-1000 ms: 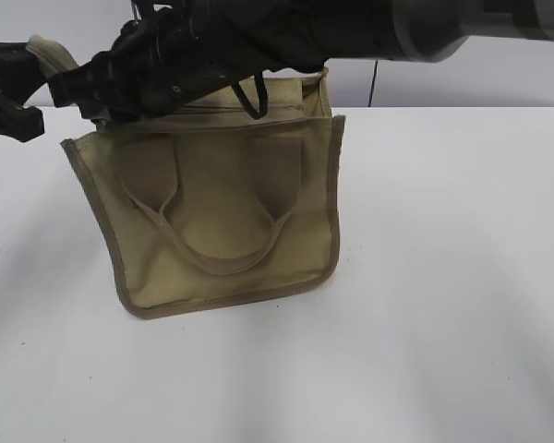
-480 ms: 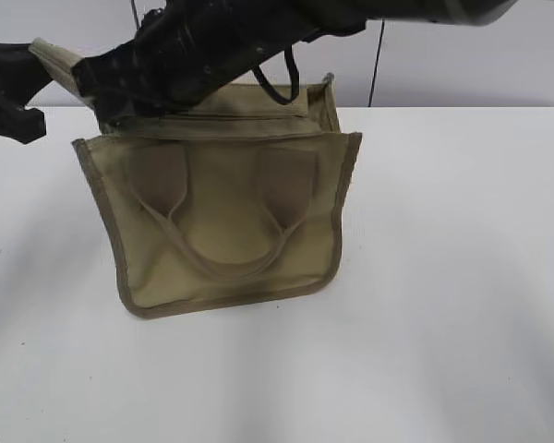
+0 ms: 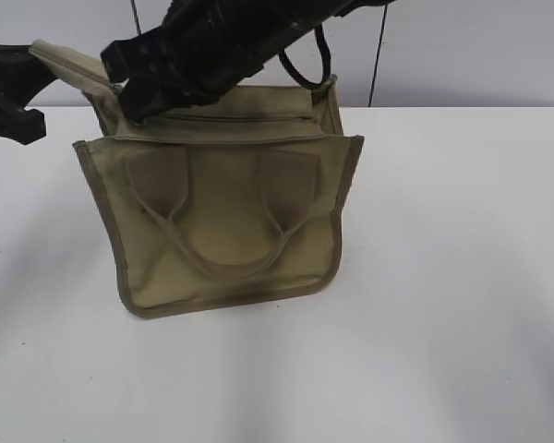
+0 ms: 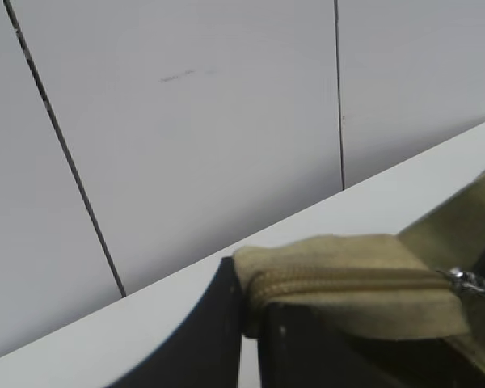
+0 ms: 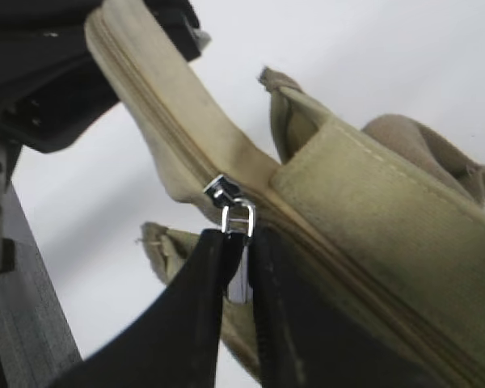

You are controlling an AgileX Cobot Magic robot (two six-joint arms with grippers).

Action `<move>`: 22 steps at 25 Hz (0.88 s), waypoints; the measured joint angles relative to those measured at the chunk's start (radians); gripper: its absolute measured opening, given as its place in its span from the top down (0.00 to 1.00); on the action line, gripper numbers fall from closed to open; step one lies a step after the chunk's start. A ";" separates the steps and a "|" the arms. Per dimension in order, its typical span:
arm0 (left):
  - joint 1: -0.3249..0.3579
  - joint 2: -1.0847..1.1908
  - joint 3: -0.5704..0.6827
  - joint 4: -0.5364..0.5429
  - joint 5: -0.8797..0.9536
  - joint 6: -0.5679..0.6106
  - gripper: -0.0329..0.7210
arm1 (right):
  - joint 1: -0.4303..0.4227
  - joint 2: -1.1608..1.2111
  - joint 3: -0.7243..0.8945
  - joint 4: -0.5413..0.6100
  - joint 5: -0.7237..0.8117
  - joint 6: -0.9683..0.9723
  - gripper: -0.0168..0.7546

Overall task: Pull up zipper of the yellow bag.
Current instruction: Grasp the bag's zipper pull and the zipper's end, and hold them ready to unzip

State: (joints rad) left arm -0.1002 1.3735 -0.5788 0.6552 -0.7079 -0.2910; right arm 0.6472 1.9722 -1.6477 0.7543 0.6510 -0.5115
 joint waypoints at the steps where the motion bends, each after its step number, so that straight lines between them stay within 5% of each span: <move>1: 0.000 0.000 0.000 0.000 0.001 0.000 0.95 | -0.005 0.000 0.000 -0.019 0.009 0.012 0.89; 22: 0.003 0.000 0.000 -0.018 0.041 0.000 0.95 | -0.200 -0.070 0.000 -0.390 0.364 0.181 0.89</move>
State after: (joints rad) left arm -0.0972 1.3735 -0.5788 0.6368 -0.6667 -0.2910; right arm 0.4475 1.9022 -1.6477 0.3645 1.0153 -0.3305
